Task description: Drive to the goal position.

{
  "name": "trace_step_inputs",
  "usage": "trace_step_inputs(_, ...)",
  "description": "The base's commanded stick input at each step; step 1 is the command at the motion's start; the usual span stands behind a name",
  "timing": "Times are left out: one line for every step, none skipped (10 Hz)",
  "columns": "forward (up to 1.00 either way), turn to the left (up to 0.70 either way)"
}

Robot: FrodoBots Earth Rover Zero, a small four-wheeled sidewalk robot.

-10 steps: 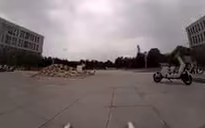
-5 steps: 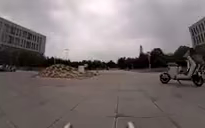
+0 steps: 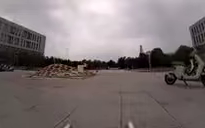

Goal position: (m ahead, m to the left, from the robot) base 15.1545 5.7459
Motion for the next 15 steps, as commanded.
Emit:
trace_step_inputs(0.70,0.00)
trace_step_inputs(0.70,0.00)
trace_step_inputs(0.70,0.00)
trace_step_inputs(0.70,0.00)
trace_step_inputs(0.70,0.00)
trace_step_inputs(0.70,0.00)
trace_step_inputs(0.70,0.00)
trace_step_inputs(0.70,0.00)
trace_step_inputs(0.70,0.00)
trace_step_inputs(0.70,0.00)
trace_step_inputs(0.70,0.00)
trace_step_inputs(0.70,0.00)
trace_step_inputs(0.70,0.00)
trace_step_inputs(0.70,0.00)
trace_step_inputs(0.70,0.00)
